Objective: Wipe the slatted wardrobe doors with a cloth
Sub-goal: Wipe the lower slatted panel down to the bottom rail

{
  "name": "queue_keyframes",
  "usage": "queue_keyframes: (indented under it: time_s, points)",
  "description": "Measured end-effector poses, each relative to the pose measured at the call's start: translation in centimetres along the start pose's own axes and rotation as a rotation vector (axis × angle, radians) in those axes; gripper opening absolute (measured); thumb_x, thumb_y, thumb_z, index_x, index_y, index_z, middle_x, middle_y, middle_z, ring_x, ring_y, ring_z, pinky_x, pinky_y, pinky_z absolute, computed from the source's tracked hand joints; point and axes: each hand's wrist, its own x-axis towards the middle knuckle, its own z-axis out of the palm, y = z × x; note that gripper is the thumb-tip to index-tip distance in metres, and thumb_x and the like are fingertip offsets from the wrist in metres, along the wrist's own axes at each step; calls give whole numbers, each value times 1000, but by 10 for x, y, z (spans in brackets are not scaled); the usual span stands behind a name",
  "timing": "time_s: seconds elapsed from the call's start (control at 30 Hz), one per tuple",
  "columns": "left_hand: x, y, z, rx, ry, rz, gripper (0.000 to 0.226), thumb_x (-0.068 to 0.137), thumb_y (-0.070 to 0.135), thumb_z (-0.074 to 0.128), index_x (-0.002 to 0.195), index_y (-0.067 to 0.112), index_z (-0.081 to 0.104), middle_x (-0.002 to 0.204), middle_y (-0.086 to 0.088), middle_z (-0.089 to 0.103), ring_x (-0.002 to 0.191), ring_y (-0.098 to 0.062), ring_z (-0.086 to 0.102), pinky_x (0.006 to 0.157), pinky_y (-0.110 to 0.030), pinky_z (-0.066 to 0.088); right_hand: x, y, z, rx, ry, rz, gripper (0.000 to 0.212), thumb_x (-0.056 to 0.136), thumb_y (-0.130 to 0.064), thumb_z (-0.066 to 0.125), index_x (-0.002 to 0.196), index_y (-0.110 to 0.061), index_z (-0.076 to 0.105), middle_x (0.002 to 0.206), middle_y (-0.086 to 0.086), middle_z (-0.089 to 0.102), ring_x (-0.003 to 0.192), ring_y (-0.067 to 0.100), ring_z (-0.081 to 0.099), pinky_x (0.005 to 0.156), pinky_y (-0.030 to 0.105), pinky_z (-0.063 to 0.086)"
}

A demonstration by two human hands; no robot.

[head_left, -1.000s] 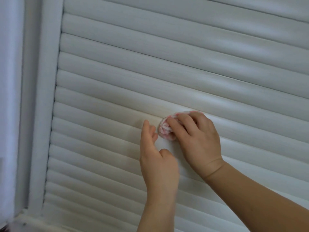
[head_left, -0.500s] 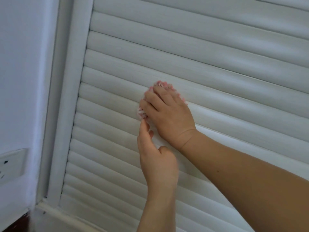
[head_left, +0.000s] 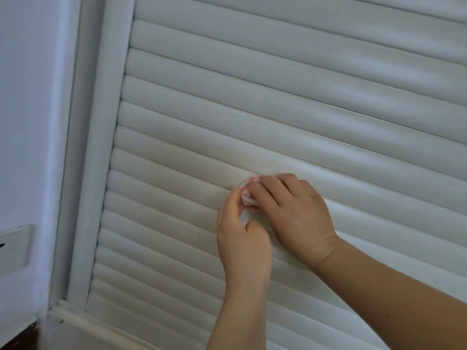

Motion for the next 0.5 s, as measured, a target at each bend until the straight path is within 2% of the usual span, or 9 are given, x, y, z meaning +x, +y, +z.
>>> queue_keyframes:
  time_s: [0.03, 0.1, 0.17, 0.23, 0.3, 0.37, 0.4, 0.47, 0.5]
  points:
    - [0, -2, 0, 18, -21, -1, 69, 72, -15, 37, 101, 45, 55, 114, 15, 62, 107, 4, 55, 96, -18, 41, -1, 1, -1, 24, -2, 13, 41, 101, -16, 32, 92, -9, 71, 90, 6, 68, 76, 28, 62, 60, 34, 45]
    - [0, -5, 0, 57, -44, -1, 62, 76, -13, 41, 106, 38, 60, 114, 9, 63, 102, 2, 58, 95, -20, 43, -6, 3, -6, 85, -32, 44, 36, 97, -17, 38, 90, -7, 72, 88, 8, 68, 72, 29, 61, 54, 32, 49]
    - [-1, -6, 0, 105, -43, 24, 44, 84, -3, 49, 109, 30, 66, 111, 4, 62, 96, 1, 59, 95, -24, 45, -10, 2, -13, 191, -101, 115, 31, 88, -23, 44, 92, -10, 71, 86, 7, 67, 73, 28, 60, 50, 30, 50]
    - [-2, -5, 1, 131, -17, 20, 29, 89, 8, 54, 109, 25, 68, 109, 3, 59, 90, 3, 57, 93, -22, 44, -14, 2, -23, 361, -129, 233, 29, 83, -27, 45, 96, -15, 68, 84, 2, 65, 73, 25, 58, 50, 28, 48]
    - [-4, -3, 4, 98, -28, 2, 25, 89, 11, 55, 103, 26, 71, 104, 3, 64, 90, 1, 59, 91, -23, 45, -18, 4, -32, 464, -98, 340, 23, 82, -28, 47, 99, -18, 59, 77, -5, 60, 67, 18, 53, 51, 22, 41]
    - [-7, 1, 6, 7, -50, -53, 24, 88, 9, 58, 94, 27, 72, 91, 6, 72, 88, -6, 65, 88, -29, 50, -21, 6, -36, 518, -73, 407, 17, 83, -26, 53, 99, -22, 51, 73, -19, 49, 67, 6, 43, 55, 8, 35]
    - [-8, 3, 7, -30, -47, -82, 22, 86, 9, 61, 90, 26, 73, 85, 6, 73, 85, -8, 67, 86, -32, 51, -22, 7, -38, 544, -69, 427, 15, 83, -25, 54, 98, -23, 51, 73, -24, 44, 68, 1, 37, 59, 4, 36]
    - [-8, 4, 8, -64, -26, -110, 17, 82, 7, 65, 85, 21, 75, 77, 2, 73, 78, -13, 69, 83, -36, 54, -26, 9, -41, 569, -66, 428, 13, 85, -27, 52, 94, -20, 57, 78, -24, 44, 72, -2, 34, 69, -3, 31]
    - [-9, 4, 9, -76, -13, -111, 16, 80, 5, 67, 82, 19, 74, 75, -1, 73, 75, -16, 68, 81, -37, 55, -28, 10, -43, 569, -69, 415, 16, 85, -29, 49, 94, -19, 59, 81, -19, 49, 73, -1, 36, 70, -2, 31]
